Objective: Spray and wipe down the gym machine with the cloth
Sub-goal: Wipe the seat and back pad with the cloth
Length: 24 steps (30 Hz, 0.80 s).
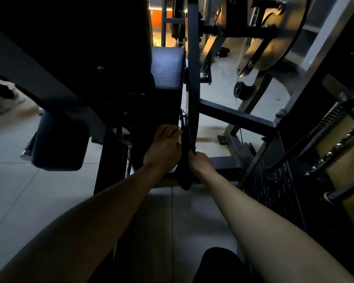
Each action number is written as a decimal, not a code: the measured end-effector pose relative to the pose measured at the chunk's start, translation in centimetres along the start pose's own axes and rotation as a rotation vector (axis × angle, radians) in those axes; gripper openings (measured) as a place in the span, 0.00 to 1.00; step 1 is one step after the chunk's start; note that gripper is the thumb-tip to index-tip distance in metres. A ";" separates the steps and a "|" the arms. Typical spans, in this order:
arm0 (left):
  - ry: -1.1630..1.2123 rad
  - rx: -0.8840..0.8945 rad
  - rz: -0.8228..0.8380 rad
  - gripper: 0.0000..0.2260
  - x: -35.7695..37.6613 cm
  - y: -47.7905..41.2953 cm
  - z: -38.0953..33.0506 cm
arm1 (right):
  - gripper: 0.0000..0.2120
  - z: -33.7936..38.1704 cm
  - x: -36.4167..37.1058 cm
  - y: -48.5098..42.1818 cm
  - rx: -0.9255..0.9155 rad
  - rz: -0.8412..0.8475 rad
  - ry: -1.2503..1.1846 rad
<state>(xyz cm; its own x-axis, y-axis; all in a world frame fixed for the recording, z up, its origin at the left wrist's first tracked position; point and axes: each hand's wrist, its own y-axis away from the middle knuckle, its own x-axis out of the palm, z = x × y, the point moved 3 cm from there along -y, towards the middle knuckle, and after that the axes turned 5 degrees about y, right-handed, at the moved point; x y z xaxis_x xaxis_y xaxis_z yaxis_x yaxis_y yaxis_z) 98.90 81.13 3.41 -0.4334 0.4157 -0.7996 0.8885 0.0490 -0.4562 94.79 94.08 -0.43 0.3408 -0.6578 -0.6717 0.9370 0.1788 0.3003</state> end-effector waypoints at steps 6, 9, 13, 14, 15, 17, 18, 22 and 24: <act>0.072 -0.006 -0.010 0.20 -0.2 0.2 0.1 | 0.28 -0.9 -1.1 2.7 -0.079 -0.215 0.300; 0.229 -0.049 -0.037 0.15 -0.9 0.0 0.2 | 0.23 1.5 -2.1 4.3 -0.299 -0.394 0.300; 0.418 -0.081 -0.177 0.12 -3.6 1.4 0.1 | 0.15 4.5 -2.9 3.5 -0.394 -0.449 -0.110; 0.351 -0.082 -0.212 0.14 -4.1 2.1 0.7 | 0.12 5.0 -3.0 2.9 -0.375 -0.437 -0.206; 0.263 -0.102 -0.226 0.16 -4.4 2.7 1.4 | 0.11 5.8 -3.0 2.2 -0.366 -0.417 -0.283; 0.127 -0.175 -0.228 0.20 -4.7 3.5 3.2 | 0.13 7.6 -3.0 1.4 -0.405 -0.393 -0.343; 0.094 -0.221 -0.222 0.22 -4.7 3.9 3.9 | 0.13 8.7 -2.7 0.9 -0.457 -0.394 -0.330; -0.025 -0.348 -0.201 0.29 -4.1 5.9 5.9 | 0.15 10.7 0.8 -0.4 -0.547 -0.344 -0.023; -0.056 -0.364 -0.166 0.31 -3.4 6.5 7.2 | 0.17 9.6 2.9 0.4 -0.571 -0.358 0.117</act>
<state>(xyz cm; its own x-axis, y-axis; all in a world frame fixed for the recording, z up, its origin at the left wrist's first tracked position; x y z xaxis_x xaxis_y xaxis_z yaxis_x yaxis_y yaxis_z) 105.05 73.55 0.36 -0.5743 0.3254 -0.7512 0.7966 0.4336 -0.4211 95.37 85.25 4.24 -0.0218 -0.6703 -0.7417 0.8763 0.3443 -0.3369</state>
